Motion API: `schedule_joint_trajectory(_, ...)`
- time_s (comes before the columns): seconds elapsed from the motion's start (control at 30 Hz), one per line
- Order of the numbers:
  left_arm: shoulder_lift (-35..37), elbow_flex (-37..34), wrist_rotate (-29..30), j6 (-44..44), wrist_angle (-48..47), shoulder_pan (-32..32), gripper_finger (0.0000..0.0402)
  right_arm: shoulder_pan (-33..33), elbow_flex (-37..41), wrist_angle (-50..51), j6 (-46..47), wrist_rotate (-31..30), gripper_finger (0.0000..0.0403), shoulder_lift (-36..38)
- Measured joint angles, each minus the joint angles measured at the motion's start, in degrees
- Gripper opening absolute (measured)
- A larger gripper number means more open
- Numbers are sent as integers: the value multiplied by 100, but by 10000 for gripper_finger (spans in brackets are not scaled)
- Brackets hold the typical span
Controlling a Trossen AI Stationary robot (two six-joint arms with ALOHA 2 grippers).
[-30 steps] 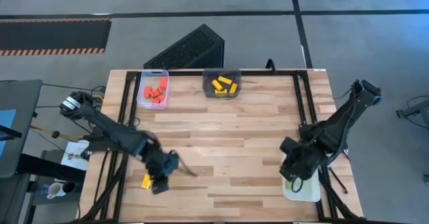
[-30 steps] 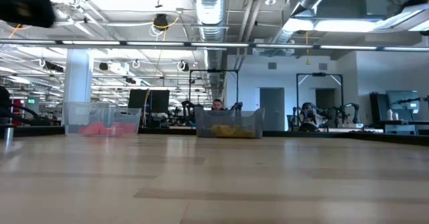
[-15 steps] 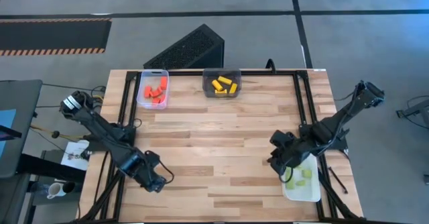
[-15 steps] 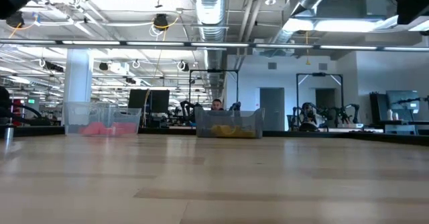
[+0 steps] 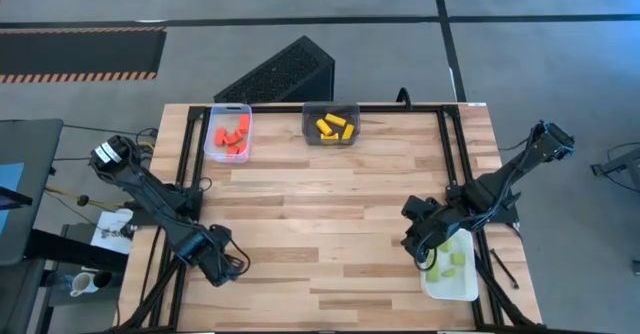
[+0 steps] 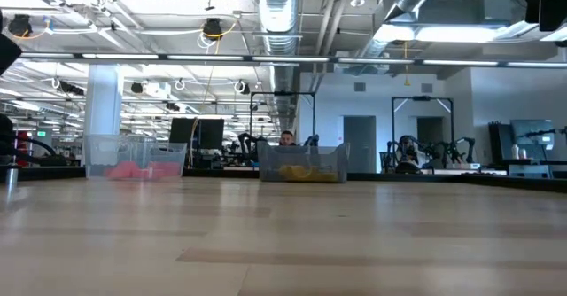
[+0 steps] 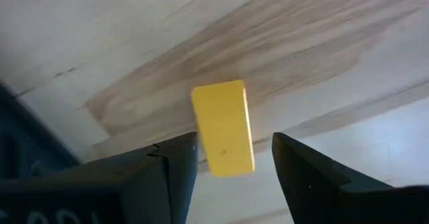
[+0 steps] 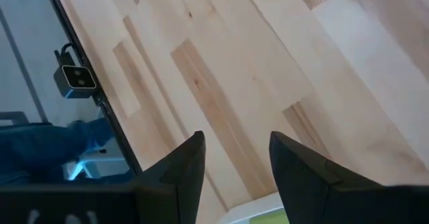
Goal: Sort & place blocks by color
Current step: Put the yellow block into the black bin
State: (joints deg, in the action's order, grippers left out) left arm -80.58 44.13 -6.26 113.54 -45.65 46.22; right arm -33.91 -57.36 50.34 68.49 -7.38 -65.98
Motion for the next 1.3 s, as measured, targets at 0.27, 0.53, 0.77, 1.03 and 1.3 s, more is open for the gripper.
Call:
schedule_joint_trajectory(0.27,-12,-425,106,196,390,41,171,0,0,-7,44,28,180,0)
schedule_joint_trajectory(0.53,-17,-775,378,319,1288,77,171,0,0,-8,49,153,179,0)
schedule_joint_trajectory(0.77,4,-917,328,312,1386,76,171,0,0,-8,54,153,176,0)
schedule_joint_trajectory(1.03,-2,-928,366,-66,1371,76,157,0,0,-8,14,153,172,0)
schedule_joint_trajectory(1.3,5,-856,461,-255,1449,67,92,0,0,-104,-104,154,162,0)
